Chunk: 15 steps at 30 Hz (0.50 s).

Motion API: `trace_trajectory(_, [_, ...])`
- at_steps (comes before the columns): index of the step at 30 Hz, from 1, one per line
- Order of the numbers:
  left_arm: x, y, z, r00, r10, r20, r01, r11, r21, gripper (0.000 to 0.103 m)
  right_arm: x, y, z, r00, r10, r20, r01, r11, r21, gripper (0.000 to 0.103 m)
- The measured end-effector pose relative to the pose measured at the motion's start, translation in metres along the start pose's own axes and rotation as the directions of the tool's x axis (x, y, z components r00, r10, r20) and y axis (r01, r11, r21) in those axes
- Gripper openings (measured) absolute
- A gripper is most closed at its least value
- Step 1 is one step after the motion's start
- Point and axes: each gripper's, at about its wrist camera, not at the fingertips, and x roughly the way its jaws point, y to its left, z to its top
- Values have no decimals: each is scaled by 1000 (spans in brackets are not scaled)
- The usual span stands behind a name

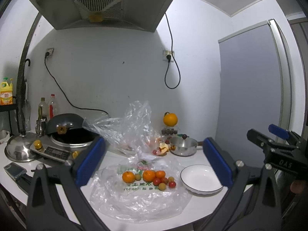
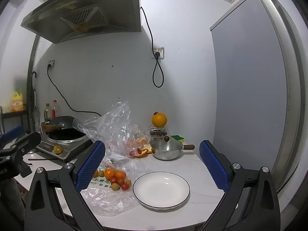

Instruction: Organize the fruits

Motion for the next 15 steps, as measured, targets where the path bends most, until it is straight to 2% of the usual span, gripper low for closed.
trace_trajectory(15, [-1,1,0,1000,-5,10,5,1000,-1,102,3,0,1,1000,1,-6,-1,1000,-1,100])
